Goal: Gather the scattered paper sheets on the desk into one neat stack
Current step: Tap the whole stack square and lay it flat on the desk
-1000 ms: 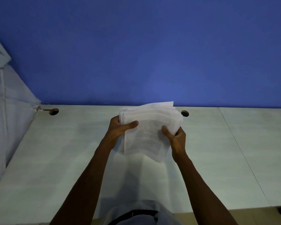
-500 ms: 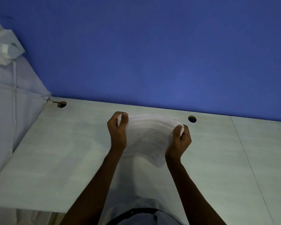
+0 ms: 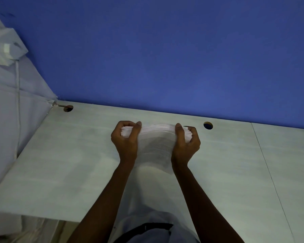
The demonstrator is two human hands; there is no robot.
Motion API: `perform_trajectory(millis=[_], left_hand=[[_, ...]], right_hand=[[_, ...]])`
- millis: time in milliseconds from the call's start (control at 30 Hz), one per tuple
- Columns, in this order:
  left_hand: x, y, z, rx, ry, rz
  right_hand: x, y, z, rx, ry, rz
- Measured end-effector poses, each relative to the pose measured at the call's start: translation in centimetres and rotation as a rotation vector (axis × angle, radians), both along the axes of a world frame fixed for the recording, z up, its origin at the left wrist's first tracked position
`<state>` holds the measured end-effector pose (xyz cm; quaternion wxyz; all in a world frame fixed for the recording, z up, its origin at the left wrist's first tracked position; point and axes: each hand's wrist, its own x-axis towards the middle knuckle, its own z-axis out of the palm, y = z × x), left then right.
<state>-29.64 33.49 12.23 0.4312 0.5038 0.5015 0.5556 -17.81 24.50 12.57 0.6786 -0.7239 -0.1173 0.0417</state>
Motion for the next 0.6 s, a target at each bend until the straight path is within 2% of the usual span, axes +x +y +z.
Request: perform_trajectory(millis=[100,200,333,433,533,600], left_hand=[[0.0,-0.2,0.2,-0.043,-0.061,0.058],[0.2,-0.7,0.1,0.026,-0.013,-0.034],[0.1,0.3,-0.3,-0.101,-0.091,0.059],[0.9,-0.6,0.1,-0.009,-0.086,-0.053],[1.2,-0.1,0.0,-0.093,-0.180,0.017],[1.1,-0.1,0.1,-0.058,-0.171,-0.037]], right_hand=[[0.0,-0.1,-0.1,0.051,-0.004,-0.008],[0.6,0.2,0.1,0.058,0.085,-0.059],[-0.2,0.3,0.2,0.079,-0.022,0.024],[1.1,0.5,0.0,0.092,0.147,-0.057],[0.7,0.6,-0.2,0.120,0.046,0.033],[0.9,0.8,-0.2,0.133,0.071,0.000]])
